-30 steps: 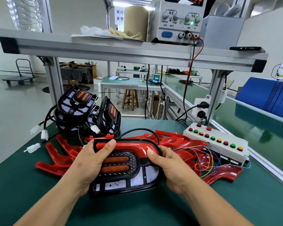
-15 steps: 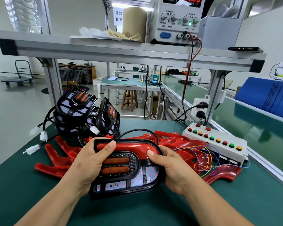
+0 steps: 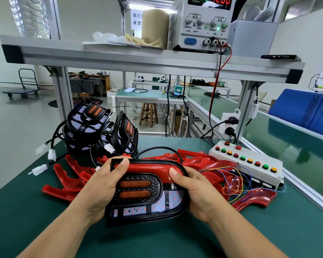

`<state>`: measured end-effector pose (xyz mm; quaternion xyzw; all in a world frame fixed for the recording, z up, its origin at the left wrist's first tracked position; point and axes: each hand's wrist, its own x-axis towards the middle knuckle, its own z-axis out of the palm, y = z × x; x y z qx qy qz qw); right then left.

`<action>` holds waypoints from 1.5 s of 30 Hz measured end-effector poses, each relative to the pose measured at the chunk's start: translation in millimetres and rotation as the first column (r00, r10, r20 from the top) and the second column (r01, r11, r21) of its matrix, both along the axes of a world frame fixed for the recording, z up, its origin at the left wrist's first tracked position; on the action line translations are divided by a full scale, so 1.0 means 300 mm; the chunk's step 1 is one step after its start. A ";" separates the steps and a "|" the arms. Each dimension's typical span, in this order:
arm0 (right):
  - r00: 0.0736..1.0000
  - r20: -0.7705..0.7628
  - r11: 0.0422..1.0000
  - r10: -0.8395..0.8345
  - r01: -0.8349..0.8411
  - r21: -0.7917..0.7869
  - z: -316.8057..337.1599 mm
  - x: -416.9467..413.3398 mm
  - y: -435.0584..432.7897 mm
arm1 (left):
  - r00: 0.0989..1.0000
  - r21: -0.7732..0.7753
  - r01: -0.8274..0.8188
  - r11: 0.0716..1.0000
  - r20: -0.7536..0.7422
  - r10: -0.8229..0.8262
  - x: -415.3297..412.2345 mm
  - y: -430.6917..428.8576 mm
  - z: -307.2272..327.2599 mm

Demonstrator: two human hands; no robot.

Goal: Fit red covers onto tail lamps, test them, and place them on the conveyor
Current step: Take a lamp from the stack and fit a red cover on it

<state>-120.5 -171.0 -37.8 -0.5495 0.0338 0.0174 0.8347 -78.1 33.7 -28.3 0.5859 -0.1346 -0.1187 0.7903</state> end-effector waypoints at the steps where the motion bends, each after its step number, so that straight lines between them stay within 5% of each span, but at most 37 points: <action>1: 1.000 0.009 1.000 -0.003 0.003 0.007 -0.001 0.001 0.002 | 1.000 0.000 -0.013 1.000 0.006 0.013 0.002 -0.002 0.001; 9: 0.997 0.048 0.998 -0.058 0.059 -0.017 0.000 0.011 0.001 | 0.996 0.039 -0.074 0.997 0.055 0.072 0.021 -0.015 -0.012; 13: 0.993 0.081 0.996 -0.084 0.084 0.001 -0.008 0.019 -0.007 | 0.996 0.208 -0.006 0.978 0.088 -0.013 0.062 0.045 0.002; 16: 0.986 0.082 0.989 -0.148 0.147 0.019 -0.014 0.026 -0.019 | 0.942 0.277 -0.284 0.918 0.259 0.214 0.121 0.164 0.029; 19: 0.975 0.071 0.977 -0.212 0.210 0.039 -0.021 0.037 -0.033 | 0.819 0.443 -0.561 0.699 0.418 0.393 0.156 0.314 0.031; 22: 0.972 0.050 0.972 -0.231 0.229 0.048 -0.027 0.044 -0.044 | 0.933 0.817 -0.349 0.460 0.351 0.083 0.157 0.387 0.023; 25: 0.974 0.046 0.975 -0.220 0.218 0.043 -0.035 0.046 -0.050 | 0.977 0.937 -0.064 0.344 0.129 -0.170 0.114 0.341 0.042; 29: 0.973 0.051 0.974 -0.225 0.222 0.047 -0.040 0.047 -0.048 | 0.959 0.991 -0.097 0.087 0.117 -0.258 0.105 0.273 0.028; 31: 0.971 0.060 0.972 -0.232 0.229 0.053 -0.041 0.048 -0.049 | 0.953 0.987 -0.155 0.041 0.160 -0.258 0.104 0.259 0.030; 34: 0.970 0.050 0.971 -0.237 0.234 0.055 -0.041 0.051 -0.051 | 0.928 0.972 -0.199 0.123 0.228 -0.296 0.099 0.263 0.043; 38: 0.969 -0.008 0.965 -0.249 0.249 0.083 -0.042 0.059 -0.050 | 0.918 0.893 -0.152 0.424 0.286 -0.274 0.084 0.289 0.066; 43: 0.970 -0.053 0.964 -0.236 0.241 0.114 -0.028 0.064 -0.050 | 0.913 0.941 -0.071 0.330 0.194 -0.358 0.074 0.246 0.048; 45: 0.973 -0.045 0.967 -0.226 0.230 0.113 -0.021 0.061 -0.051 | 0.919 0.895 -0.094 0.436 0.246 -0.308 0.070 0.227 0.049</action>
